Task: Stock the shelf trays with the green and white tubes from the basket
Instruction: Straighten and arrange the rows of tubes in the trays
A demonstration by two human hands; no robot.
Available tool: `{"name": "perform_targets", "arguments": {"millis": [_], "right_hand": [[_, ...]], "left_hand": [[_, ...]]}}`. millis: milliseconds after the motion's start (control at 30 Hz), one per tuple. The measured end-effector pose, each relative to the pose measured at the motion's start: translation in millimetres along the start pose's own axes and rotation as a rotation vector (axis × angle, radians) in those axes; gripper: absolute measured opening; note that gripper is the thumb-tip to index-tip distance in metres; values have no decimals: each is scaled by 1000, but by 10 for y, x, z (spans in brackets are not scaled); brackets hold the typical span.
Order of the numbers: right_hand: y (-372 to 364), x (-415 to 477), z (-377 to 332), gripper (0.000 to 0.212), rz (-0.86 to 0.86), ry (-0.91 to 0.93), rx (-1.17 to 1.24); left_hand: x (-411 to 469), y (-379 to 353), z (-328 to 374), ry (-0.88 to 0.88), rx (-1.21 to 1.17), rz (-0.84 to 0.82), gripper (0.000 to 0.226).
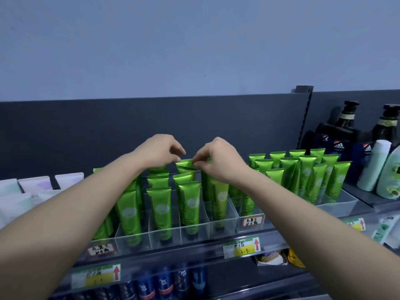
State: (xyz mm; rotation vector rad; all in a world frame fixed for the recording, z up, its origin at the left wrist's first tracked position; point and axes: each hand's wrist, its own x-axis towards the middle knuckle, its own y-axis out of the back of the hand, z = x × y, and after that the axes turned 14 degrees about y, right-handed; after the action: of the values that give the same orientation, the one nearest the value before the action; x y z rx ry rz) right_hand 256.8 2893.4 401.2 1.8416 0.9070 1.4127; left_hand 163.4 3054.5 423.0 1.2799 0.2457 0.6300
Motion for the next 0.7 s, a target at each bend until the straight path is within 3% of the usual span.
{"name": "perform_targets", "arguments": {"millis": [100,267,700], "right_hand": [[-41,78,52,12,-77,-60,-59],[-104,155,113,9,-137,-77,-75],[-181,204,169,12,-81,-40,-103]], "left_hand": [[61,-70,13,29,77,5,28],[103,-107,27,27,79,14,10],[149,-107,-28,9,-5,-22,5]]}}
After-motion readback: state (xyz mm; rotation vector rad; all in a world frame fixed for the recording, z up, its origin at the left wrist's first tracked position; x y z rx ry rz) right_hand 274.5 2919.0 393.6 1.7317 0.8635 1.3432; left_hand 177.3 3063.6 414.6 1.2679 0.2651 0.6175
